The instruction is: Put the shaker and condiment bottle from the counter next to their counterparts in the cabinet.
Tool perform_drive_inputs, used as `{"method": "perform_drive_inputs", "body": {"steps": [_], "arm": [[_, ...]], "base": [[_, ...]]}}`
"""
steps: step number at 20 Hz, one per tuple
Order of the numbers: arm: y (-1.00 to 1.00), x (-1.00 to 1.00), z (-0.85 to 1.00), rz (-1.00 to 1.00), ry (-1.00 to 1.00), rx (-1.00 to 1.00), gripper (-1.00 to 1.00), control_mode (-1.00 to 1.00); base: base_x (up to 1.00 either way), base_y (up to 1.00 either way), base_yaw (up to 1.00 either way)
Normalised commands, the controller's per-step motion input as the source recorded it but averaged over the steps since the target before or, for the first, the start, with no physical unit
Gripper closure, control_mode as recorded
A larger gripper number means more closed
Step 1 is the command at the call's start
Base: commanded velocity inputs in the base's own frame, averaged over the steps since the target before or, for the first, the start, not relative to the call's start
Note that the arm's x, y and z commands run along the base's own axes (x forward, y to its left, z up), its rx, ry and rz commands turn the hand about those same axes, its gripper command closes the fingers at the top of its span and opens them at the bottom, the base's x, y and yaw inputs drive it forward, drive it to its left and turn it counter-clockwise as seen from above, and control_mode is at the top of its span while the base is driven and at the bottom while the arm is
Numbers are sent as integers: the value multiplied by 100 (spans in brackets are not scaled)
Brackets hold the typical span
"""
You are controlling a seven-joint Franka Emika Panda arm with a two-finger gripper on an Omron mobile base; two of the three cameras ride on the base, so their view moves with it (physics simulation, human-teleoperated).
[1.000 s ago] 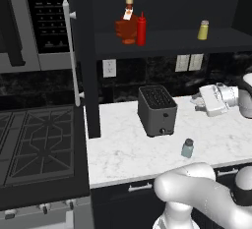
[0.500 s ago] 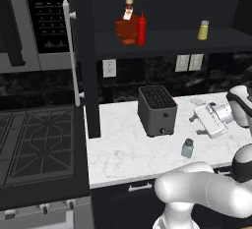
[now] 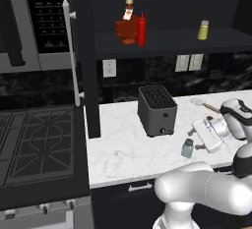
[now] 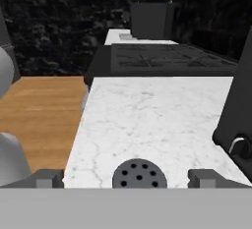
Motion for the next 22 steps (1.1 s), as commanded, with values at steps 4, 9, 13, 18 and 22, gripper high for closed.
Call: {"method": "perform_drive_inputs", "body": {"steps": [4,9,13,18,22], "arm": [[0,0,-30,0,0,0,-100,-100],[0,12,-31,0,0,0,-100,-100],[0,4,-15,0,0,0,-100,-100],[0,-1,-2,0,0,0,-100,-100],[2,-3,-2,0,0,0,100,-100]], "base": [[0,0,0],[0,0,0],[0,0,0],[0,0,0],[0,0,0]]}}
